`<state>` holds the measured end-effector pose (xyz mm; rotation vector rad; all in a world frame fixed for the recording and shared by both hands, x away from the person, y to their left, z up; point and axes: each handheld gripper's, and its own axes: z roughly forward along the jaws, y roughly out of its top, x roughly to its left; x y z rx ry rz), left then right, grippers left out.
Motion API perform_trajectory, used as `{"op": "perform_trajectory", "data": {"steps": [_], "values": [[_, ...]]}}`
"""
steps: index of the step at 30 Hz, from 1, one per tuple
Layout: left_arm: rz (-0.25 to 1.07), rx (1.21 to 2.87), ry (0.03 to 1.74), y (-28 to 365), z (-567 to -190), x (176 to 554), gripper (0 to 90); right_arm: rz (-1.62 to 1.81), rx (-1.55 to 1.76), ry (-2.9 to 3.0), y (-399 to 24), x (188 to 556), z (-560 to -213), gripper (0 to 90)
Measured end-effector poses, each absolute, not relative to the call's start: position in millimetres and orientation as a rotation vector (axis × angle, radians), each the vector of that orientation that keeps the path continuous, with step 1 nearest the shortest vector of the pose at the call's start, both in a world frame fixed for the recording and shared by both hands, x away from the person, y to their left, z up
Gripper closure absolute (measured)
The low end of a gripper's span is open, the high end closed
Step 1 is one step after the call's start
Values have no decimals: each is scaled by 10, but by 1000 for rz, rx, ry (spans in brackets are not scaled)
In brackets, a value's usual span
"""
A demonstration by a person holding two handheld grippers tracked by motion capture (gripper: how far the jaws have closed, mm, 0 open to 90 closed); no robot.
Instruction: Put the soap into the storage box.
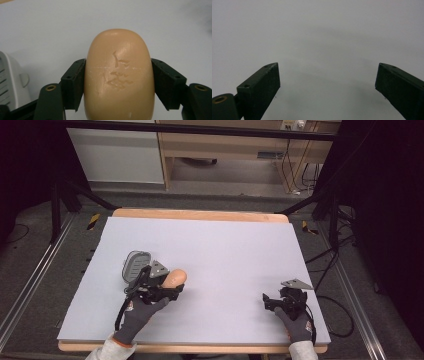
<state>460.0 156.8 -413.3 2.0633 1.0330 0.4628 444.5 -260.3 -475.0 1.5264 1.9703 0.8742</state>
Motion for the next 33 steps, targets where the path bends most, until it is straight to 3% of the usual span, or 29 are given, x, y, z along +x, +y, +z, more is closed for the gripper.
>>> {"op": "perform_trajectory", "data": {"steps": [33], "values": [[565, 1909, 1272, 2338, -4099, 4958, 317, 873, 1507, 1992, -2575, 4448, -4762, 61]]}}
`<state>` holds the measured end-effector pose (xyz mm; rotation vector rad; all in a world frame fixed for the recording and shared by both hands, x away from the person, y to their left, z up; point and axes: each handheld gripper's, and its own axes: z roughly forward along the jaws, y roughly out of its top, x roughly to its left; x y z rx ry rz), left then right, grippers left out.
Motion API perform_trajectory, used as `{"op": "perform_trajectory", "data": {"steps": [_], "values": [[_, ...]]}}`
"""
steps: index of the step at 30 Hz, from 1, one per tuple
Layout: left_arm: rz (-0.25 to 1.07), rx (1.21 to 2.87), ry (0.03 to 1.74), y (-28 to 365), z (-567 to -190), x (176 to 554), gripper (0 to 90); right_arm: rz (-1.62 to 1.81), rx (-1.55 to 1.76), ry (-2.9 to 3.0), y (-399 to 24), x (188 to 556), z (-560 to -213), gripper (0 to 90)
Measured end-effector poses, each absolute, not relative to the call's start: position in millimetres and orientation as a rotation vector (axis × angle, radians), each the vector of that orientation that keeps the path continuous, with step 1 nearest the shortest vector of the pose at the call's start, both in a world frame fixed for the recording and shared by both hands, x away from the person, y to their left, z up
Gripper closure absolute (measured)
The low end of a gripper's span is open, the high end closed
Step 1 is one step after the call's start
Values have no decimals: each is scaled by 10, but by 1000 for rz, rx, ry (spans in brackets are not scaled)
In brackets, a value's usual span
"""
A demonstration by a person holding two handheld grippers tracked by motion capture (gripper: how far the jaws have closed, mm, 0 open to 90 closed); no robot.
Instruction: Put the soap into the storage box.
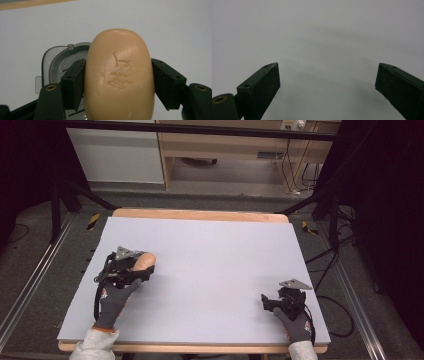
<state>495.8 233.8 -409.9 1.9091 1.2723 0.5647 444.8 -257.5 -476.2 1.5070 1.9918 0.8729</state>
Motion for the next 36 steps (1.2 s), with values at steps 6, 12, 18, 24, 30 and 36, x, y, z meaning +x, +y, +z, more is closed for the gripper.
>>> {"op": "perform_trajectory", "data": {"steps": [6, 12, 18, 24, 30, 36], "values": [[568, 1901, 1302, 2388, -4142, 5026, 317, 869, 1505, 2001, -2558, 4454, -4767, 61], [573, 1895, 1321, 2418, -4175, 5078, 317, 871, 1509, 1999, -2561, 4455, -4766, 60], [578, 1899, 1344, 2442, -4222, 5104, 317, 874, 1512, 1998, -2557, 4454, -4767, 60], [581, 1899, 1363, 2482, -4246, 5115, 317, 874, 1512, 1999, -2556, 4454, -4768, 60], [586, 1906, 1375, 2486, -4277, 5129, 317, 873, 1512, 1999, -2556, 4454, -4767, 60], [595, 1908, 1398, 2504, -4305, 5140, 316, 874, 1512, 1999, -2556, 4454, -4767, 59]]}}
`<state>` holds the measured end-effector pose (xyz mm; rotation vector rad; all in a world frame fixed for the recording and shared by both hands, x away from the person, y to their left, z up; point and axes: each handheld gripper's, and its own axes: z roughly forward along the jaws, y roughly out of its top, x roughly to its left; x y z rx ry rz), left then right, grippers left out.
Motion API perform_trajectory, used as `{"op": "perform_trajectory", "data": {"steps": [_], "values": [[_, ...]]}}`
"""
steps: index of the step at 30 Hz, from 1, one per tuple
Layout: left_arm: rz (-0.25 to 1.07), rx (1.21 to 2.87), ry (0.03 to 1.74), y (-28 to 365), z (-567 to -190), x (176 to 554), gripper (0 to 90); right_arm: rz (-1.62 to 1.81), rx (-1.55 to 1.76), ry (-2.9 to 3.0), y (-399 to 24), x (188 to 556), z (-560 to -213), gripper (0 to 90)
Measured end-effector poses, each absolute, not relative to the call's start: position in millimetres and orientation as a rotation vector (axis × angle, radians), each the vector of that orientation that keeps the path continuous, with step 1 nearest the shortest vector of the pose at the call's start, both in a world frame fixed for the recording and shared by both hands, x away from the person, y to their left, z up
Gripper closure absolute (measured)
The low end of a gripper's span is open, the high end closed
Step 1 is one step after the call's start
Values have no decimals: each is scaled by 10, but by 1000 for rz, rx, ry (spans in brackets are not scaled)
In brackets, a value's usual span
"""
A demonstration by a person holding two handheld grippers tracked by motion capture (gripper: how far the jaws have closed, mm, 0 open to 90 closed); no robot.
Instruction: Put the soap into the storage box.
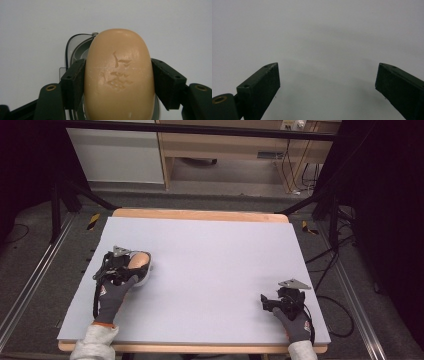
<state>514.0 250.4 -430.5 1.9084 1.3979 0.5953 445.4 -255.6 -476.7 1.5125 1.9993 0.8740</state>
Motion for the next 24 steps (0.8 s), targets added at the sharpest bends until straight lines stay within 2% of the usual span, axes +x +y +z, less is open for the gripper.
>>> {"op": "perform_trajectory", "data": {"steps": [24], "values": [[607, 1898, 1403, 2490, -4336, 5136, 314, 862, 1504, 2003, -2552, 4454, -4769, 58]]}}
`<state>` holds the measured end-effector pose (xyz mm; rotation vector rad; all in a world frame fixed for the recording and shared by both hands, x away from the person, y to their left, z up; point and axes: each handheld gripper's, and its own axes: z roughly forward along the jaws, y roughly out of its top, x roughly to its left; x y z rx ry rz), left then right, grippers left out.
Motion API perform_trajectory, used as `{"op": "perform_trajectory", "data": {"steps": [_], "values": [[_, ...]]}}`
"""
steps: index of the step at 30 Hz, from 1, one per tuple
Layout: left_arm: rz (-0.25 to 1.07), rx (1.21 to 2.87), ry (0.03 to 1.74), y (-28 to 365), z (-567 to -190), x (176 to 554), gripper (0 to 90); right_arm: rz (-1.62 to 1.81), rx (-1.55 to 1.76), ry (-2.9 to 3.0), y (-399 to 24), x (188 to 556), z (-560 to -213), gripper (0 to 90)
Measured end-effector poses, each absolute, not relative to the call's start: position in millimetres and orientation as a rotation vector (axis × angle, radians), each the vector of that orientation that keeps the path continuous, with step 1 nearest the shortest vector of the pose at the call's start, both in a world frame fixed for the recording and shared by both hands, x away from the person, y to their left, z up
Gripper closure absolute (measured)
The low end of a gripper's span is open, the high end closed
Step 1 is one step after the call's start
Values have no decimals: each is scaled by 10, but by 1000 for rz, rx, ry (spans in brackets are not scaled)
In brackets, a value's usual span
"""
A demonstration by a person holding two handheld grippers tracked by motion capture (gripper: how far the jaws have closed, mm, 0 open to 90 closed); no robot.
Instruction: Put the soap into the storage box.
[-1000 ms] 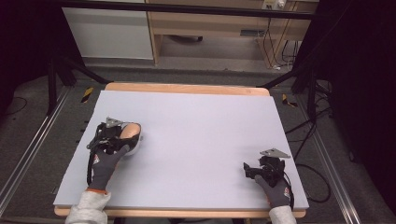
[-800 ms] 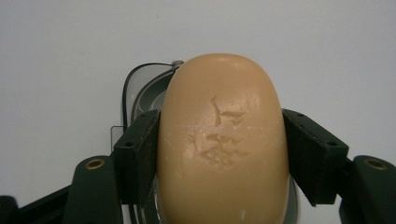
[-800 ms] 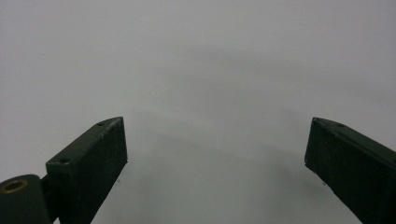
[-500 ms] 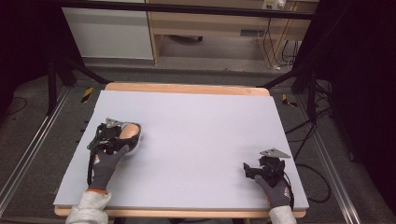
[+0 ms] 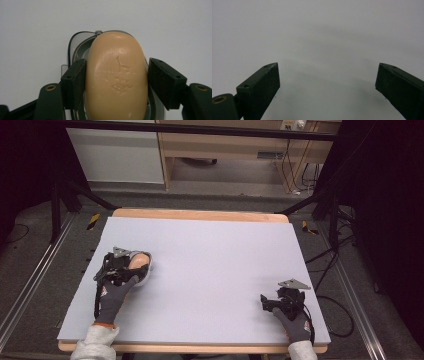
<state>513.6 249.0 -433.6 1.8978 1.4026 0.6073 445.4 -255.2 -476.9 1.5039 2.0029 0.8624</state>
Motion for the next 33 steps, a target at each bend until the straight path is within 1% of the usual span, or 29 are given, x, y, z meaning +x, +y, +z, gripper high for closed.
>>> {"op": "perform_trajectory", "data": {"steps": [6, 20, 23, 24, 33], "values": [[617, 1915, 1389, 2458, -4333, 5127, 292, 862, 1502, 2004, -2555, 4452, -4768, 58], [649, 1924, 1353, 2403, -4286, 5092, 283, 865, 1506, 2001, -2549, 4451, -4763, 57], [646, 1906, 1336, 2394, -4248, 5071, 277, 866, 1507, 1999, -2550, 4451, -4762, 58], [663, 1913, 1319, 2375, -4211, 5057, 277, 866, 1508, 2000, -2550, 4451, -4763, 57], [642, 1904, 1300, 2364, -4183, 5030, 280, 863, 1505, 1999, -2555, 4449, -4760, 57]]}}
